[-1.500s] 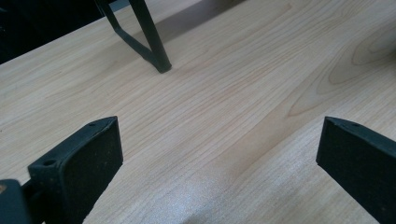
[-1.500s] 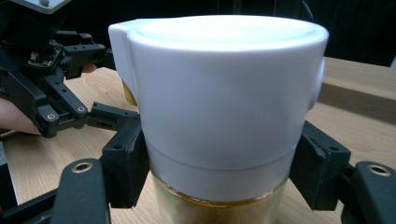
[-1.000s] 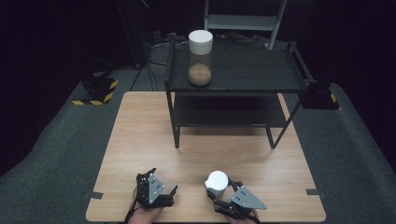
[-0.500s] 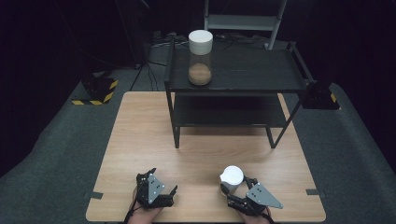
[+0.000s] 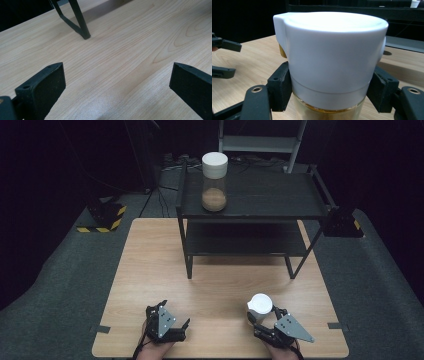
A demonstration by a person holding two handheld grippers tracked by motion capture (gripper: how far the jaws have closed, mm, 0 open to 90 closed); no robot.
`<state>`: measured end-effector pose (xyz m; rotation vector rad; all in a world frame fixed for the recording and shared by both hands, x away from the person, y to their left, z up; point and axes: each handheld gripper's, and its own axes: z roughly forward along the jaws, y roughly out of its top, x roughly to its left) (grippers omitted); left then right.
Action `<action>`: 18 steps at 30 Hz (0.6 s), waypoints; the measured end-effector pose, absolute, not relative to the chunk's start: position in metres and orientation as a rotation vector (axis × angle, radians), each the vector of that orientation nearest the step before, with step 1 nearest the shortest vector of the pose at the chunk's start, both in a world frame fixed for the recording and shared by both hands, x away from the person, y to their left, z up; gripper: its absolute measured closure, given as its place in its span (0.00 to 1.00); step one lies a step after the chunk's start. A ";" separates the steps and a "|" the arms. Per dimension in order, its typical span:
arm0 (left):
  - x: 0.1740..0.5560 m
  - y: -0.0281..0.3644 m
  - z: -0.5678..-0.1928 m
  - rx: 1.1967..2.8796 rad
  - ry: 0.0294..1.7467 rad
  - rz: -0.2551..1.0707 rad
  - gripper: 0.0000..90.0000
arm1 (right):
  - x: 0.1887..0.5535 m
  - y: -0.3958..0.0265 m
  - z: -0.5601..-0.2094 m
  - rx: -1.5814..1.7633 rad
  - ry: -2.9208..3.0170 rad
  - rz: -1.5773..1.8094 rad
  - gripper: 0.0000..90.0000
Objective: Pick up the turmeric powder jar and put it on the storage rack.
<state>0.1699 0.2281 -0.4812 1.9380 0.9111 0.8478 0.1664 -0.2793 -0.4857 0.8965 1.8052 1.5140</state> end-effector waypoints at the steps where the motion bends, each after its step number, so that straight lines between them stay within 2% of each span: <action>1: 0.170 0.228 -0.481 1.937 0.911 0.847 0.01 | 0.167 -0.280 -0.486 0.898 1.801 1.513 0.33; 18: 0.171 0.228 -0.481 1.940 0.908 0.845 0.01 | 0.167 -0.290 -0.475 0.938 1.732 1.517 0.33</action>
